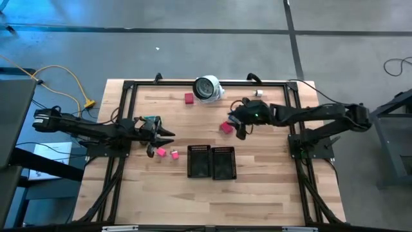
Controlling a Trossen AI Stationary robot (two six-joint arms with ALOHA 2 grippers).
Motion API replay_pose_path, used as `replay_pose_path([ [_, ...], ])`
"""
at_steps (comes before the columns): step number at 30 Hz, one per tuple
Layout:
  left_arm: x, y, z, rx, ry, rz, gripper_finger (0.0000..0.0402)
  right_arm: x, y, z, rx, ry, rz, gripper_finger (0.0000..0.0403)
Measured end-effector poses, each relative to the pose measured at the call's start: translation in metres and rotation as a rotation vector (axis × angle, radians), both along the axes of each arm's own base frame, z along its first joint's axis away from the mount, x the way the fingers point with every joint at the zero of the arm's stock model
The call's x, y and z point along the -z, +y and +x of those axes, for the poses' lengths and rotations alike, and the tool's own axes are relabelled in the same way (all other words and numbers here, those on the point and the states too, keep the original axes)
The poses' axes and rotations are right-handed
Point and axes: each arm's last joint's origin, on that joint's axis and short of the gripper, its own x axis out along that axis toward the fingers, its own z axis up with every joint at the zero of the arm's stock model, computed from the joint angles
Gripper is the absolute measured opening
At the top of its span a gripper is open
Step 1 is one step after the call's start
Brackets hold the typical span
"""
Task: Pick & Place Office items
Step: Put the blue digital clock into the left black bin
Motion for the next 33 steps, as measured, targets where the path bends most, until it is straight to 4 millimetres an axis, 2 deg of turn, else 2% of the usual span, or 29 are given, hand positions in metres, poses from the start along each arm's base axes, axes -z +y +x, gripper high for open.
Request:
replay_pose_path([
  [6,0.004,0.001,0.002,-0.021,0.031,0.006,0.0122,0.002,-0.024,0.009,0.078,0.139,0.171,0.0196],
  [12,0.004,0.000,0.002,-0.022,0.030,0.020,0.0122,0.011,-0.041,0.022,0.163,0.304,0.186,0.0195],
  [20,0.004,0.000,0.002,-0.022,0.030,0.025,0.0122,0.041,-0.057,0.030,0.280,0.506,0.181,0.0196],
  [24,0.004,0.000,0.002,-0.022,0.030,0.026,0.0122,0.051,-0.064,0.030,0.288,0.535,0.207,0.0193],
  [33,0.005,0.000,0.002,-0.021,0.034,0.030,0.0122,0.052,-0.065,0.029,0.278,0.544,0.208,0.0193],
])
